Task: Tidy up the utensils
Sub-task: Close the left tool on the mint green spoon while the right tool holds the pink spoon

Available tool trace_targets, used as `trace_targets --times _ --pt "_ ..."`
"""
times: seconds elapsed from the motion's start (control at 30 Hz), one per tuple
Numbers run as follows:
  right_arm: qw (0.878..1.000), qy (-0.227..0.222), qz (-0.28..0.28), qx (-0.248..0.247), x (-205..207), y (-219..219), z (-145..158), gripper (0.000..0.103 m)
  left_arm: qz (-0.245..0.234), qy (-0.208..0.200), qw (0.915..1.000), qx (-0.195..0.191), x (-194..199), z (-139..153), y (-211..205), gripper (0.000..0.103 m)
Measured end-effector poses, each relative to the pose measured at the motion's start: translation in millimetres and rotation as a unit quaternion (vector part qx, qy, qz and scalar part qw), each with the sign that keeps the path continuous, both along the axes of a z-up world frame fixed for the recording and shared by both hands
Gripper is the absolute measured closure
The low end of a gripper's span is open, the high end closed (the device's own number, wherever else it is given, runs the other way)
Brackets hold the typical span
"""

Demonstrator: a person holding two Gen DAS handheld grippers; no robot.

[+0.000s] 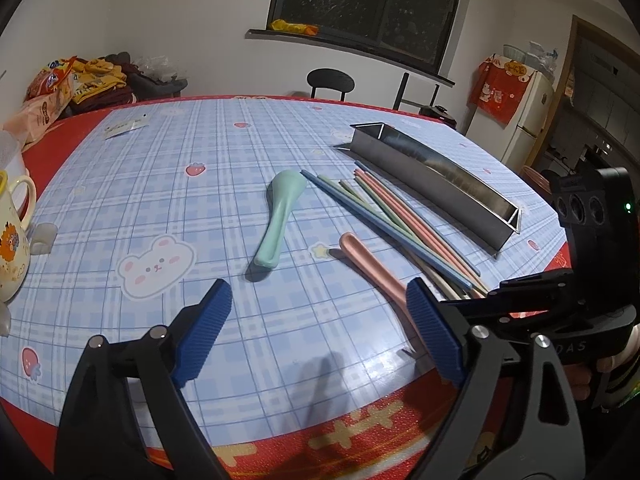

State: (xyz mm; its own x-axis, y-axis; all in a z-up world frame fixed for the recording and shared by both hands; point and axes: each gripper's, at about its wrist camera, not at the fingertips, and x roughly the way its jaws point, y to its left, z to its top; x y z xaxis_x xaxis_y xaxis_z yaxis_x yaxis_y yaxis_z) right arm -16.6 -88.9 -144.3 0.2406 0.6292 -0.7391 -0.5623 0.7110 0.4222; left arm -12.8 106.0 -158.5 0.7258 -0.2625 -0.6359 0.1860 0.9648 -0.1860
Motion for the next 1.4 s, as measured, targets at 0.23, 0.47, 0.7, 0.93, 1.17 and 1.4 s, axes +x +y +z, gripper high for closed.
trace_targets --times 0.23,0.47,0.7,0.93,1.17,1.4 --pt "0.999 -0.019 -0.030 -0.015 9 -9 3 0.082 -0.005 0.032 0.9995 0.004 22 2 2 0.026" --pt "0.997 -0.045 -0.056 -0.028 19 -13 2 0.083 -0.007 0.046 0.9972 0.060 81 8 -4 0.040" --pt "0.997 -0.045 -0.062 -0.022 20 -18 1 0.083 0.004 0.087 0.9887 0.122 140 -13 -13 0.056" --pt "0.997 -0.046 -0.061 -0.022 17 -15 2 0.083 -0.025 0.087 0.9804 0.175 149 -14 -35 0.056" --pt "0.997 -0.045 -0.060 -0.021 18 -16 2 0.083 -0.038 0.084 0.9608 0.261 155 -21 -54 0.066" --pt "0.997 -0.043 -0.057 -0.020 17 -16 1 0.083 -0.051 0.063 0.9555 0.284 148 -21 -57 0.079"
